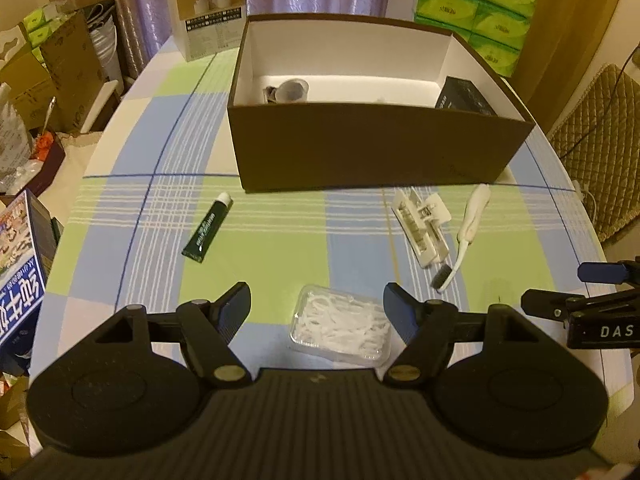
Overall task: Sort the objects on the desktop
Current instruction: 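Grasp the clear floss pick container with the left tool while the right tool grasps the white toothbrush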
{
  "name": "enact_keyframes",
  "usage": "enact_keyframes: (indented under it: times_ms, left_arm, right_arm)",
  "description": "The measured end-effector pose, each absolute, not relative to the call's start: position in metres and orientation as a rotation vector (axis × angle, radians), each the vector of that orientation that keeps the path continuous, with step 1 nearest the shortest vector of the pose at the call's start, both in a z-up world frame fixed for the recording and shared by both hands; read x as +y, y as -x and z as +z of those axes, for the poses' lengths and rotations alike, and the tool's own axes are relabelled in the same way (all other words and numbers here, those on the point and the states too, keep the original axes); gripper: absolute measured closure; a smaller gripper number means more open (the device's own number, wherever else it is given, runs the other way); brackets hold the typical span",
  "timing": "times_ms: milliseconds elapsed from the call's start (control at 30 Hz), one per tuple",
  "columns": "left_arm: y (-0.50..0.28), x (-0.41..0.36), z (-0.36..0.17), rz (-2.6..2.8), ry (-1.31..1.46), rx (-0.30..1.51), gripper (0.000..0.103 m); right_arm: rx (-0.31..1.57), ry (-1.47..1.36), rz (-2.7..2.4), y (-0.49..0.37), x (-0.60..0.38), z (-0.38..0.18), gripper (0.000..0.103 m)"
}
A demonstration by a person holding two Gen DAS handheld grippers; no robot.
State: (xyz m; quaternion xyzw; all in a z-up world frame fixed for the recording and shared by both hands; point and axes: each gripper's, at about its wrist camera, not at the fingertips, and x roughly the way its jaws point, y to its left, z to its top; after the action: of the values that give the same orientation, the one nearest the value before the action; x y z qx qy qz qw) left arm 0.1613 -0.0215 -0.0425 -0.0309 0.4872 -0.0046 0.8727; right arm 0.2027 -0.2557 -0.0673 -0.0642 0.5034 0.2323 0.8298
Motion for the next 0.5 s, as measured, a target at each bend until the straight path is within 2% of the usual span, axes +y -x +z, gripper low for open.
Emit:
enact_keyframes:
  times_ms: [500]
  left_arm:
    - [-0.138,-0.014,-0.073,-0.059,0.033,1.053,0.033]
  right_arm:
    - [1.102,0.143,0.446,-0.195,-0.258,-0.087,0.009]
